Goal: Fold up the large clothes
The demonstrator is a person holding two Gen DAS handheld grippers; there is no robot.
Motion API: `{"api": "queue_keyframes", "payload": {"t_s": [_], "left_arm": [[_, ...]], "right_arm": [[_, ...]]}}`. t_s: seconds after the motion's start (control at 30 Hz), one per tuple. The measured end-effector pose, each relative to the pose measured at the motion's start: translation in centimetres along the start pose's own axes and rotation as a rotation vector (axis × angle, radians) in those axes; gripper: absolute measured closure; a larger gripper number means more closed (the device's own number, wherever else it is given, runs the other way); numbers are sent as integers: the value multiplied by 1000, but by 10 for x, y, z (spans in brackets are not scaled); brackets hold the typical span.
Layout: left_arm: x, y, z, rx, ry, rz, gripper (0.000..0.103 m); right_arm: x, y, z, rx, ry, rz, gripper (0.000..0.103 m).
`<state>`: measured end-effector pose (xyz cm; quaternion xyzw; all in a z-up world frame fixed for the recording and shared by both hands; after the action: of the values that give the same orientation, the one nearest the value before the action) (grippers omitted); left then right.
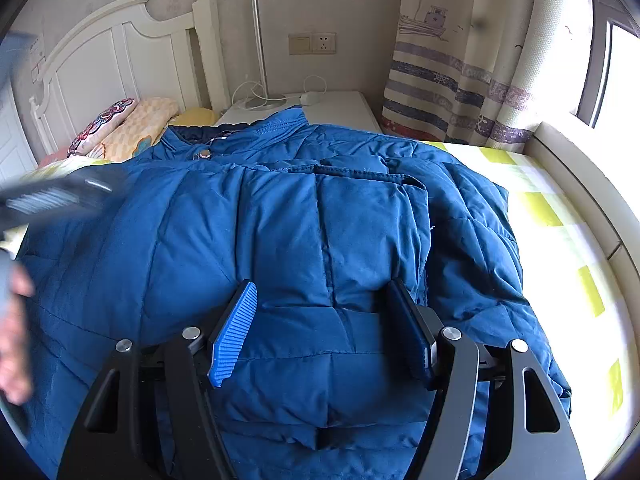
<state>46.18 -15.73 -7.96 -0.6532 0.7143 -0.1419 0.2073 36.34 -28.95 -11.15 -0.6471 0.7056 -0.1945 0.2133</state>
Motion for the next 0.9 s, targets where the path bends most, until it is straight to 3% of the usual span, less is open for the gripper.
{"api": "queue_keyframes", "payload": {"t_s": [0.07, 0.23, 0.33, 0.4, 0.47, 0.53, 0.6, 0.67, 0.8, 0.87, 0.9], "left_arm": [[18, 7, 20, 23, -96, 49, 2], [-1, -2, 12, 8, -21, 41, 2], [-49, -16, -9, 86, -72, -24, 2], [-83, -27, -3, 55, -87, -83, 2], [-117, -34, 27, -43, -122, -127, 2], [-136, -29, 59, -127, -58, -107, 2], [-142, -26, 61, -92, -14, -89, 2], [-143, -28, 54, -107, -30, -104, 2], [-163, -22, 22, -14, -32, -161, 2], [-181, -13, 30, -35, -74, -200, 2], [-187, -9, 40, -64, -62, -200, 2]], "right_arm": [[0, 0, 0, 2, -5, 1, 38], [0, -1, -1, 0, -10, 2, 37], [0, 0, -1, 1, -18, 4, 36], [1, -1, -1, 1, -27, 8, 36], [1, -1, -1, 1, -28, 7, 35], [1, -1, -1, 1, -30, 3, 35], [-1, -1, -1, 2, -27, -6, 34], [-1, -1, -1, 0, -23, -7, 34], [-1, -1, 0, -2, -26, -6, 34], [-1, -1, 0, -2, -26, -5, 33], [-1, -1, 0, -2, -26, -5, 33]]}}
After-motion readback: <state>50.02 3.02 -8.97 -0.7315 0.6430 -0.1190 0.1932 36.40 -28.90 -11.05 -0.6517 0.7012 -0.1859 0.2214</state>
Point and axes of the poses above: each gripper's, at about its wrist camera, not at the fingertips, and z roughly the way its jaws point, x to its right, y to its underside, the point moved 1 cm from there along z, roughly the way its jaws point, and after that the axes turned 11 degrees about -x, right-handed, at the moved point
